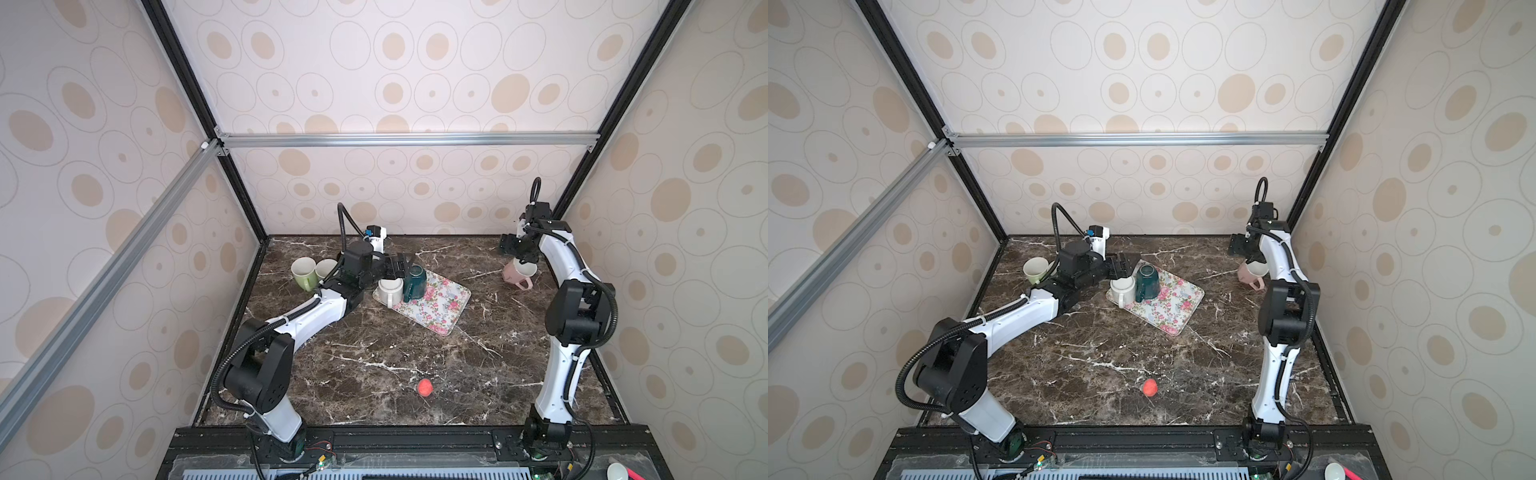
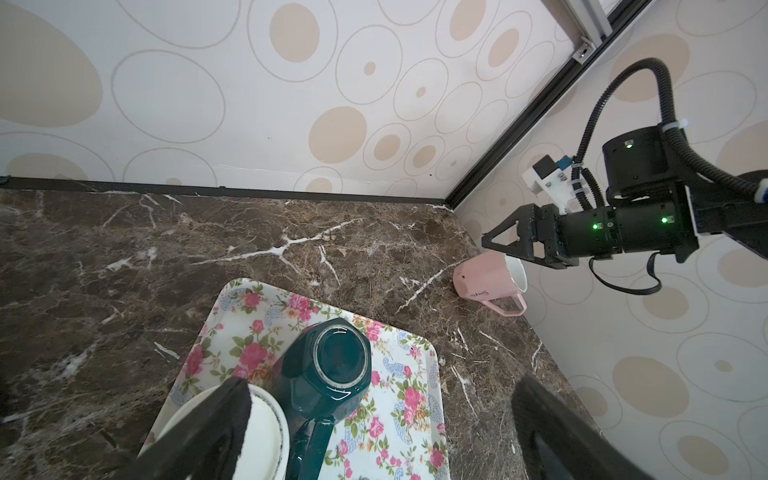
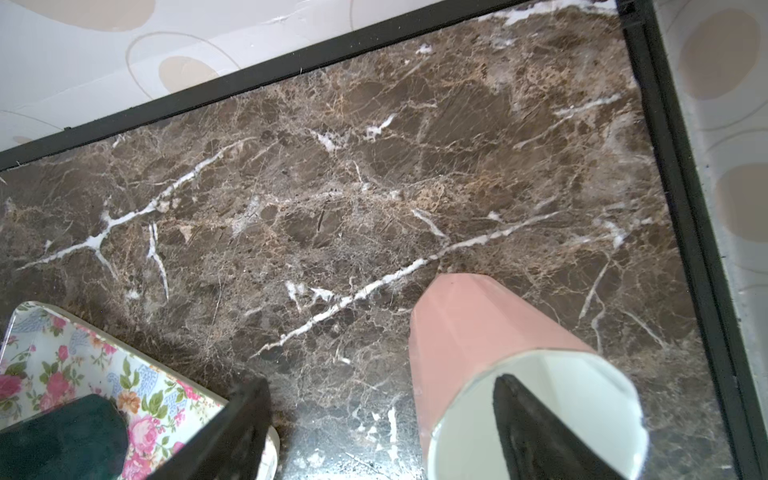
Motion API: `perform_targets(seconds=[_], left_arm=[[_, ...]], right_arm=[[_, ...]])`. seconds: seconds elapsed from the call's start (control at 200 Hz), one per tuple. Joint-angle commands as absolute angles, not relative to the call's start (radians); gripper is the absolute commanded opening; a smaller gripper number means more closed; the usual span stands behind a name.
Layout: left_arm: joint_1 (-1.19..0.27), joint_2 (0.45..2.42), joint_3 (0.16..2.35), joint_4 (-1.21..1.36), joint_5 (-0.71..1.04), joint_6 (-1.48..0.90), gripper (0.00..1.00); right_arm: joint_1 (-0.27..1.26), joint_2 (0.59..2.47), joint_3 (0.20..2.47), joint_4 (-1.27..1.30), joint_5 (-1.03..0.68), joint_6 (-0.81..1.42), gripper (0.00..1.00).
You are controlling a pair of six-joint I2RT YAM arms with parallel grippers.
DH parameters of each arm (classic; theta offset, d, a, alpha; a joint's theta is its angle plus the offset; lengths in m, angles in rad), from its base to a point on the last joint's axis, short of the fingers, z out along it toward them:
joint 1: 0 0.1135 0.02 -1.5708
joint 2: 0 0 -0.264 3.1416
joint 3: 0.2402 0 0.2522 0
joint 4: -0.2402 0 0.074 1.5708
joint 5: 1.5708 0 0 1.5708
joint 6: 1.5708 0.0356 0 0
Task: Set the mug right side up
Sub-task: 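Open the right gripper and lift it off the pink mug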
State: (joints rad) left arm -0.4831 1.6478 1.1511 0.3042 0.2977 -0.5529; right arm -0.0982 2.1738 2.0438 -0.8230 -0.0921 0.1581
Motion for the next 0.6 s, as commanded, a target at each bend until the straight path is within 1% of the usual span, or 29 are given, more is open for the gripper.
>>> perform_targets(seconds=[0.0,0.39,0.505,0.595], left_arm=[[-0.477,1.651,1.198,0.298,0.302,-0.551,0.98],[-0.477,1.657,1.195,0.307,0.304,-0.552,0.98],[-0.477,1.669,1.203,0.300,0.303,-0.549,0.98],[-0.477,1.678,1.211,0.294,0.304,-0.546,0.98]], right_arm=[[-0.086,2.214,2.078,-0.858,-0.112,0.134,0.86],[-0.079,2.202,2.072,-0.854,-0.144,0.121,0.86],[-0.073,2.167,2.061,-0.854,-0.133,0.125,0.86],[-0.066,2.104,2.000,-0.811,-0.138,0.133,0.86]])
